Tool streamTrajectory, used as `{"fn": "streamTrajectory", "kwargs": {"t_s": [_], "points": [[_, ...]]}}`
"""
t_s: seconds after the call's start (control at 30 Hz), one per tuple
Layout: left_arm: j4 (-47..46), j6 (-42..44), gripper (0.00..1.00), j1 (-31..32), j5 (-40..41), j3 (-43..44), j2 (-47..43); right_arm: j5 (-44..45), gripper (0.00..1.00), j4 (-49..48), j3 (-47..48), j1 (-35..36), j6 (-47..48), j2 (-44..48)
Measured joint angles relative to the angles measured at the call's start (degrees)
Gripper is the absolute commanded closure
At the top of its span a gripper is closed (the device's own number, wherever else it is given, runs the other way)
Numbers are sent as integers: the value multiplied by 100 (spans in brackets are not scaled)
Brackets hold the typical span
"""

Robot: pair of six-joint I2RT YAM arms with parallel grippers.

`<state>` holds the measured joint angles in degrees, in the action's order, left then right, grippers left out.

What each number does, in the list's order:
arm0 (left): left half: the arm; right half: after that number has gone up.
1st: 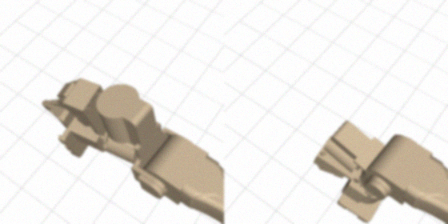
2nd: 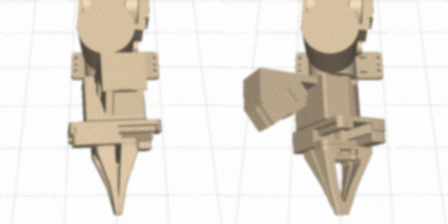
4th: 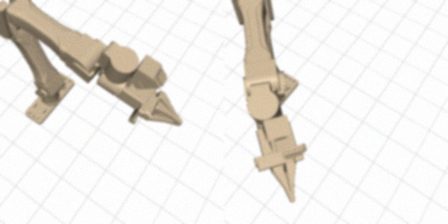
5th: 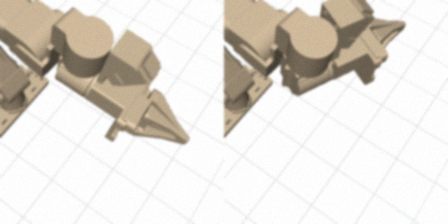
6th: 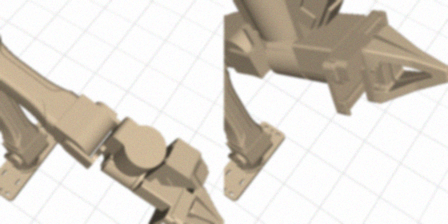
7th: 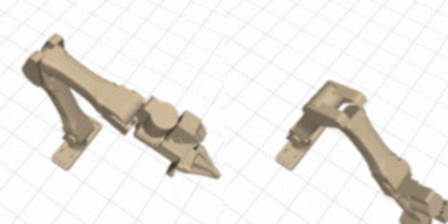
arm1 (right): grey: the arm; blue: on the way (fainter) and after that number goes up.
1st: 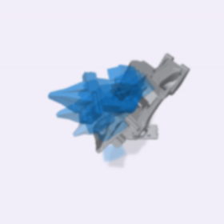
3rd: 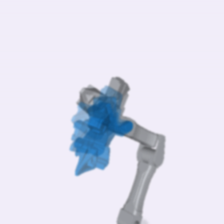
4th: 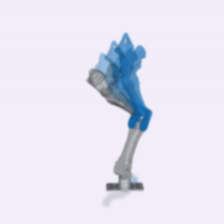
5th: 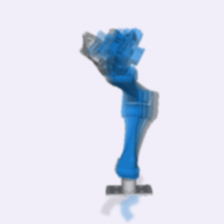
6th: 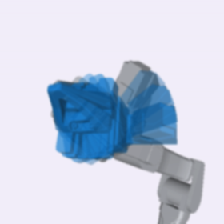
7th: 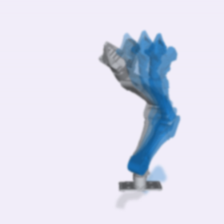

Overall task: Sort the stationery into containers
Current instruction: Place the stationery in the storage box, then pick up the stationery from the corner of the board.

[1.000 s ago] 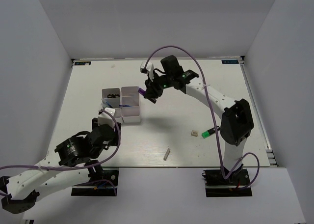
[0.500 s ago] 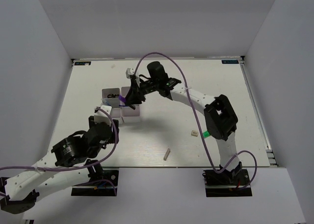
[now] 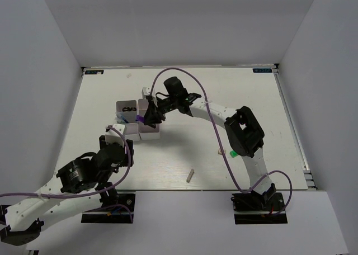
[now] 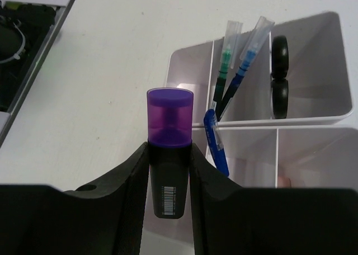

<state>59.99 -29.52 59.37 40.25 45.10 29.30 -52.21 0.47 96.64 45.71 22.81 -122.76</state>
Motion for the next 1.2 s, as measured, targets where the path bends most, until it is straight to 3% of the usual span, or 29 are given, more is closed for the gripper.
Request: {"fn": "streamTrajectory", "kwargs": {"t_s": [0.17, 0.5, 0.6, 0.7, 0.73, 0.77, 0.83, 0.87, 0.9, 0.97, 1.0, 1.03, 1.07, 1.13, 1.17, 1.2], "points": [[11, -33, 26, 0, -42, -72, -26, 44, 67, 306, -11, 0, 363, 0], [-4, -57, 26, 0, -105, -129, 52, 164, 48, 643, -85, 0, 723, 2], [-4, -72, 26, 0, -142, -129, 131, 192, 47, 673, -87, 0, 756, 4], [-4, -92, 36, 0, -173, -129, 173, 205, 59, 693, -85, 0, 752, 31], [-2, -96, 50, 0, -181, -129, 179, 234, 70, 726, -85, -9, 728, 59], [-4, -103, 59, 0, -195, -129, 186, 284, 100, 796, -81, -24, 682, 114], [2, -33, 74, 0, -221, -114, 221, 501, 100, 1145, -31, -39, 553, 304], [-4, -17, 89, 0, -227, -101, 256, 756, 100, 1351, 50, -57, 466, 420], [-15, 55, 97, 0, -254, -83, 304, 1174, 100, 1591, 192, -63, 374, 542], [-72, 168, 100, 0, -332, -48, 439, 1956, 100, 2050, 468, -98, 236, 839], [-136, 236, 100, 0, -372, -37, 522, 2376, 88, 2297, 564, -127, 199, 1036], [-214, 304, 95, 0, -437, -35, 623, 2723, 64, 2559, 616, -166, 210, 1255], [-278, 398, 73, 0, -522, -35, 739, 3010, 34, 2817, 640, -229, 192, 1453], [-404, 527, 42, 2, -688, -35, 977, 3423, 20, 3473, 601, -452, 376, 1845], [-485, 616, 27, 0, -769, -37, 1086, 3543, 20, 3777, 468, -610, 487, 2024], [-577, 686, 23, -17, -903, -42, 1189, 3606, 20, 4105, 273, -804, 623, 2177]]}}
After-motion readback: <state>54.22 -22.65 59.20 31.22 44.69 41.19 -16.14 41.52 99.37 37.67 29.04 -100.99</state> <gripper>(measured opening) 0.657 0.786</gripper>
